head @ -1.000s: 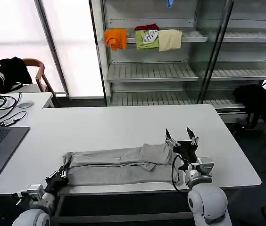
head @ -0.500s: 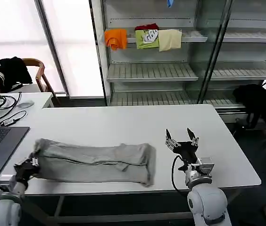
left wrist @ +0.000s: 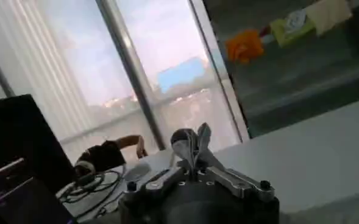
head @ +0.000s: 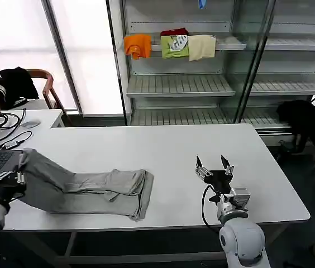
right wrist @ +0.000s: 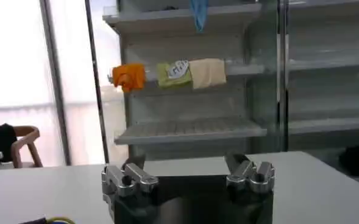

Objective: Fold and organize the clothes.

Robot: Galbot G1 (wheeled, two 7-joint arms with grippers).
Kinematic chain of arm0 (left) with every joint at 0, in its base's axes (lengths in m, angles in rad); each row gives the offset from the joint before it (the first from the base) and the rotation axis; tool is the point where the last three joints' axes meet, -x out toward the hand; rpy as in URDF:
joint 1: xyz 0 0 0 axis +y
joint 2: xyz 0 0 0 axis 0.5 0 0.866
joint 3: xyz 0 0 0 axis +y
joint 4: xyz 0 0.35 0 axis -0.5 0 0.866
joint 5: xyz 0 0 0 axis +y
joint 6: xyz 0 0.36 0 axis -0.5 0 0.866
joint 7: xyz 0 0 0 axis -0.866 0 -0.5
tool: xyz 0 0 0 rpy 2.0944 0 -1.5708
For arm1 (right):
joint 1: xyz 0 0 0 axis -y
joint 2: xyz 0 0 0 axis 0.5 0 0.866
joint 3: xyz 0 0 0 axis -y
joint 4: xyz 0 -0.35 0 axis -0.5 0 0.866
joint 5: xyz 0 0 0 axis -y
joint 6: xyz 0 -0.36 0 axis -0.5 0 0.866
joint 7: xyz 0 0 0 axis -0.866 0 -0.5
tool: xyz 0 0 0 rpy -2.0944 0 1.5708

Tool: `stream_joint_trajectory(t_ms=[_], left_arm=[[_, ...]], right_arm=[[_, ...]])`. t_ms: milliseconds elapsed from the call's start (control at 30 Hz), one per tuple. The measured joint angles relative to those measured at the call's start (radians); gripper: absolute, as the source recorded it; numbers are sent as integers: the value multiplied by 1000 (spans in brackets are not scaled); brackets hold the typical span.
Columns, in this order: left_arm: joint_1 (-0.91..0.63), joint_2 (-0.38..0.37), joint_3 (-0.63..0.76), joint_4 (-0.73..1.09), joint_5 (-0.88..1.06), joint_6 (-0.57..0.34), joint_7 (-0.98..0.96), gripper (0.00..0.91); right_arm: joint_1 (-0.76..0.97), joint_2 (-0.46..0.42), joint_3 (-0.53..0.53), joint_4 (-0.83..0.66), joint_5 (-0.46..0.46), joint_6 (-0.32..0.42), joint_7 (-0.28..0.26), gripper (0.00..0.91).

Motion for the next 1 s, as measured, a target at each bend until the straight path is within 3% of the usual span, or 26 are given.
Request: stream_joint_trajectory(t_ms=[367, 867, 900, 933, 967, 1000], left_arm=[[-25, -123, 273, -124, -86, 108, -73, 10], [-36, -230, 537, -142, -64, 155, -160, 20], [-33, -234, 548, -141, -59, 156, -161, 101], [-31, -238, 559, -140, -52, 157, -163, 524], [-29, -241, 569, -138, -48, 159, -165, 605], [-29, -246, 578, -136, -42, 159, -167, 867]], right_arm=[[-11, -4, 15, -9, 0, 8, -1, 907], [-3, 0, 12, -26, -1, 9, -3, 907], [-3, -2, 13, -27, -1, 9, -3, 907], [-3, -3, 14, -28, -1, 9, -3, 907], [-2, -5, 15, -30, -1, 9, -3, 907], [-2, -6, 15, -31, -1, 10, -3, 907]])
